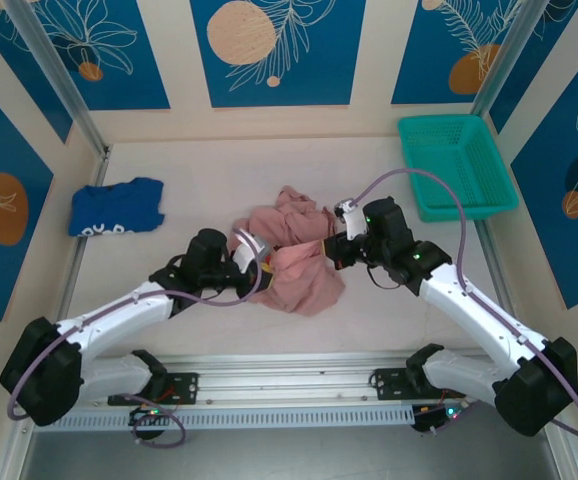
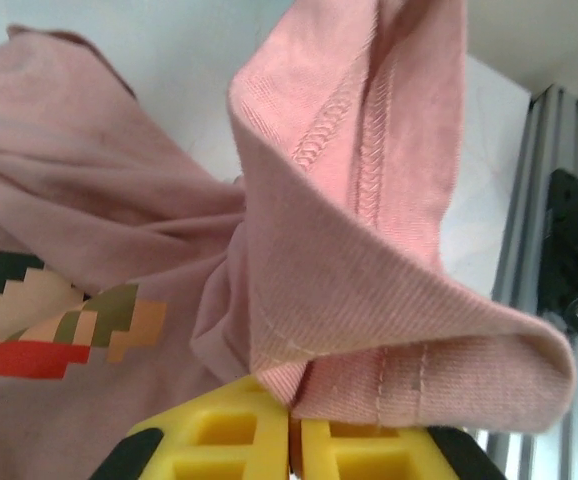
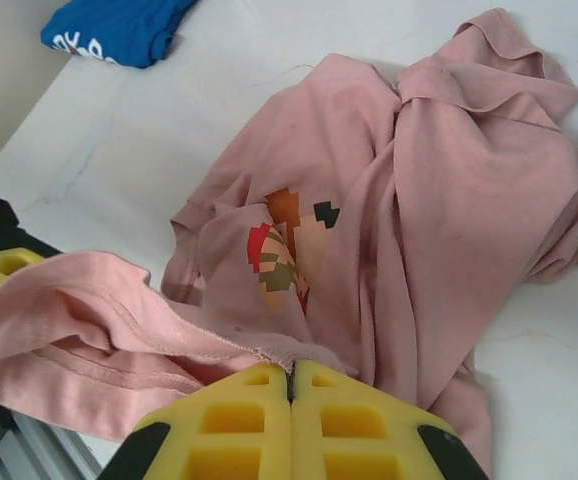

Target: Fold the inside-out t-shirt

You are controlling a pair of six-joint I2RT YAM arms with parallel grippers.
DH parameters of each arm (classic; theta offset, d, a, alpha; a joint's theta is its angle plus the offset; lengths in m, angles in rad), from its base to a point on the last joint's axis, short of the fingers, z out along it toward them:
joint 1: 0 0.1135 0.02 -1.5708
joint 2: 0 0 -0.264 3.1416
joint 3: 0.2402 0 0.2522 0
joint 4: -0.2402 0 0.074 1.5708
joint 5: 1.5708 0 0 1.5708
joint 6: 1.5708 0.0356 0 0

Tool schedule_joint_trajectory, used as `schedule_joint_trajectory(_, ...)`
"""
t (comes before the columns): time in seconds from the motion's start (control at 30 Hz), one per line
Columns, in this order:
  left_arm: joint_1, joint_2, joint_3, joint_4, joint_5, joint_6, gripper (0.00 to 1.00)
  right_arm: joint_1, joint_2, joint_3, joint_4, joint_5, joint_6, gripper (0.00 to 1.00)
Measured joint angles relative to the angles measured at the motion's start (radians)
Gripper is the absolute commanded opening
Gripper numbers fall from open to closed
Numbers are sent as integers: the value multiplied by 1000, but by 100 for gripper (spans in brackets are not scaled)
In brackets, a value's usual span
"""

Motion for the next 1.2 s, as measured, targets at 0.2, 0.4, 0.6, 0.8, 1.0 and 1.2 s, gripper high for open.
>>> schedule_joint_trajectory(0.2, -5, 40, -42, 12, -41, -5, 28, 47, 55, 71, -39, 66, 27, 0)
schedule_joint_trajectory(0.4, -6, 32, -93, 27, -79, -42, 41, 53, 79, 115, -63, 85, 37, 0)
schedule_joint_trajectory(0.6, -8, -62, -113, 25, -109, -116, 61, 59, 84, 124, -70, 88, 37, 0)
schedule_joint_trajectory(0.8, -3, -87, -7, -22, -152, -257, 68, 64, 84, 124, -71, 88, 36, 0)
schedule_joint_trajectory(1.0, 2, 59, 142, -60, -175, -368, 57, 70, 82, 124, -71, 88, 36, 0)
schedule_joint_trajectory(1.2, 2, 192, 196, -142, -187, -402, 32, 72, 46, 124, -82, 106, 32, 0)
